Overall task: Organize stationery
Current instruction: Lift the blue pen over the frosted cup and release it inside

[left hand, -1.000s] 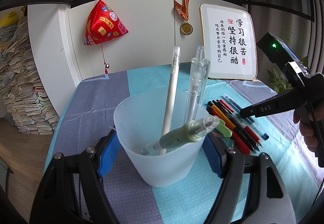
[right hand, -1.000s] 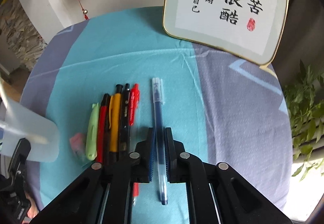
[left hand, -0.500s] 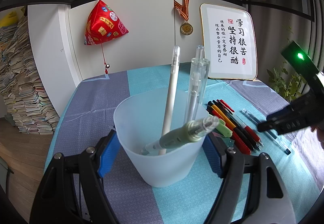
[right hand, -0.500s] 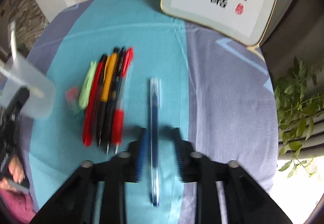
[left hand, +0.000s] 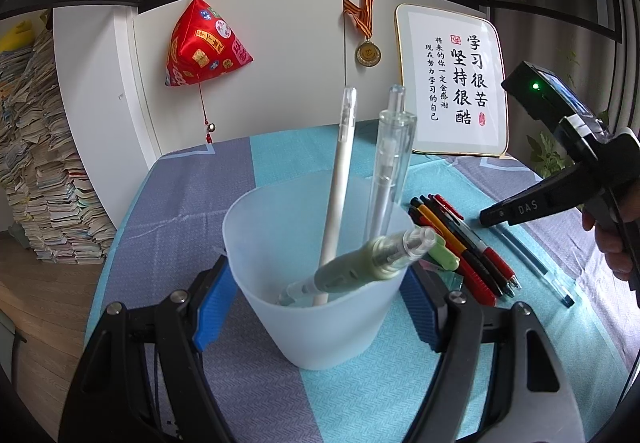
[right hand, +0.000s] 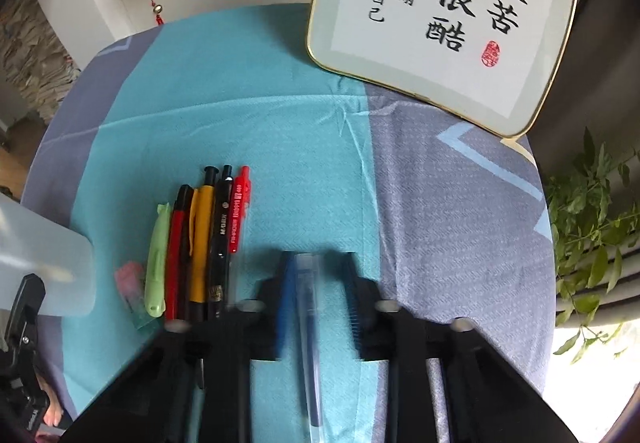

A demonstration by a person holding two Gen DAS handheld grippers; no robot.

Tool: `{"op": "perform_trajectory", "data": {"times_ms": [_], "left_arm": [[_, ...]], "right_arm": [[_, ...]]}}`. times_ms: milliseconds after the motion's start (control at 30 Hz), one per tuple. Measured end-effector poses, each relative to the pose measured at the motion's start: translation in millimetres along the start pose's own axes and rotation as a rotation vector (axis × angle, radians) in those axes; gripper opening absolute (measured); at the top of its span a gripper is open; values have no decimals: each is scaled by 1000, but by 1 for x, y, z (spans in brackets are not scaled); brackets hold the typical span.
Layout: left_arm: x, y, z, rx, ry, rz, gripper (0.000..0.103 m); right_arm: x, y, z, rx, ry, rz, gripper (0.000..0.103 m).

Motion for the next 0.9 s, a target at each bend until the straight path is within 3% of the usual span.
{"op": "perform_trajectory", "data": {"times_ms": [100,233,367,600,700,900], "left_arm": [[0,0,-1,1,-2,0,74],[0,0,0,1,-2,0,74],[0,0,1,8,-2,1,73],[0,-1,5,21,8,-1,73],[-1,0,5,21,7,-2,73],[-1,0,5,21,7,-2,73]], "right_arm": [[2,-5,-3,-15,-4,5,13],[6,-41,-4,-21,6,92,13],[6,-93,-15,-47,-19,206,13],[-16,-180,-59,-201,-71,439,13],[-29,-204,-78,-255,-98,516,13],[-61,-233,-114,-280,-159,697,13]]}}
Point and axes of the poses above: each gripper's, at about its wrist camera, not at the fingertips, and y roughly the way its jaws point, z to its right, x to its underside, the point moved 4 cm from there along y, roughly the way its jaws point, and after that the axes turned 12 degrees about -y, right-handed, at the moved point
